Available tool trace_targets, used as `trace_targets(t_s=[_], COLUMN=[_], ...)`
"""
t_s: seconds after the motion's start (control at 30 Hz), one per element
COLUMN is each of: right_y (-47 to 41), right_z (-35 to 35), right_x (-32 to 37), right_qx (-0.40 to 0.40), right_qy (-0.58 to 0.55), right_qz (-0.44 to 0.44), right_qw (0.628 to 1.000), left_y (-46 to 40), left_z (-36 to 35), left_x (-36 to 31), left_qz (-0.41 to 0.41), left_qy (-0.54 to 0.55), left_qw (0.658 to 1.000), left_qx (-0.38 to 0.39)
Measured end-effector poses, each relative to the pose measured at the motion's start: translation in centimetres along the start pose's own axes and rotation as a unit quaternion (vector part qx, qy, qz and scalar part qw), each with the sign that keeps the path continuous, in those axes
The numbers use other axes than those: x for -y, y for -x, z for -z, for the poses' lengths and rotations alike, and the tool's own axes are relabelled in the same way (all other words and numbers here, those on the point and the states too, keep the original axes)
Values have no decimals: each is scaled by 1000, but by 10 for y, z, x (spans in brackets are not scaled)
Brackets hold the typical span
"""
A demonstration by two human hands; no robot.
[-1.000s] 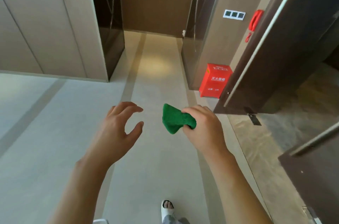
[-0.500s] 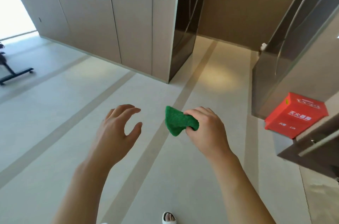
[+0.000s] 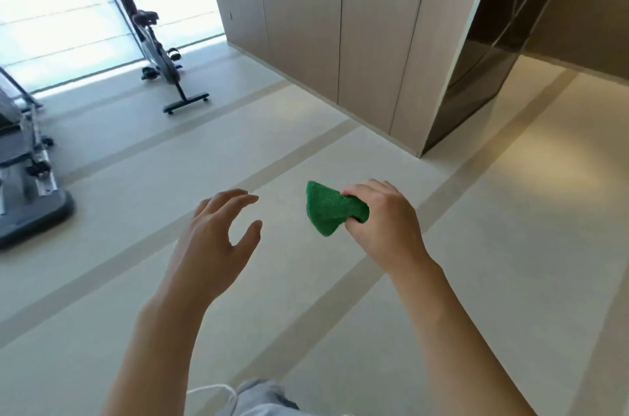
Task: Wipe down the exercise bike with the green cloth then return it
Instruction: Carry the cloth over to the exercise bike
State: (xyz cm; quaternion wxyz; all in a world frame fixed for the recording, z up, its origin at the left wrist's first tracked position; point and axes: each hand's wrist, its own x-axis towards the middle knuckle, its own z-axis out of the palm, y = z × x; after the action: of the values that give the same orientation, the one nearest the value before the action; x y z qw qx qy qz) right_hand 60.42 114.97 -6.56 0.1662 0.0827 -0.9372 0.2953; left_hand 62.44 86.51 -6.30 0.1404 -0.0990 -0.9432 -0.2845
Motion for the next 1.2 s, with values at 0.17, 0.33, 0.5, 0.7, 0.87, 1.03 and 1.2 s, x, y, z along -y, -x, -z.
trace_targets(t_s=[0.17, 0.33, 0.5, 0.7, 0.87, 1.03, 1.2], right_y=[-44, -96, -151, -212, -254, -290, -325], right_z=[-40, -87, -139, -203, -252, -294, -330], right_x=[20, 48, 90, 153, 208, 251, 278], right_qx=[36, 37, 42, 60, 73, 92, 131], right_qy=[-30, -31, -22, -27, -31, -27, -21], right_qz=[55, 70, 66, 65, 79, 100, 133], right_qw=[997, 996, 997, 996, 994, 990, 982], left_y=[-18, -53, -100, -155, -181, -196, -216], left_z=[16, 32, 61, 105, 131, 151, 161], left_x=[36, 84, 152, 234, 294, 345, 379], left_qz=[42, 56, 53, 43, 49, 57, 64], left_qy=[-19, -17, -18, -8, 13, 30, 39], left_qw=[998, 997, 997, 998, 998, 996, 995], left_qx=[-34, -50, -48, -44, -46, -53, -64])
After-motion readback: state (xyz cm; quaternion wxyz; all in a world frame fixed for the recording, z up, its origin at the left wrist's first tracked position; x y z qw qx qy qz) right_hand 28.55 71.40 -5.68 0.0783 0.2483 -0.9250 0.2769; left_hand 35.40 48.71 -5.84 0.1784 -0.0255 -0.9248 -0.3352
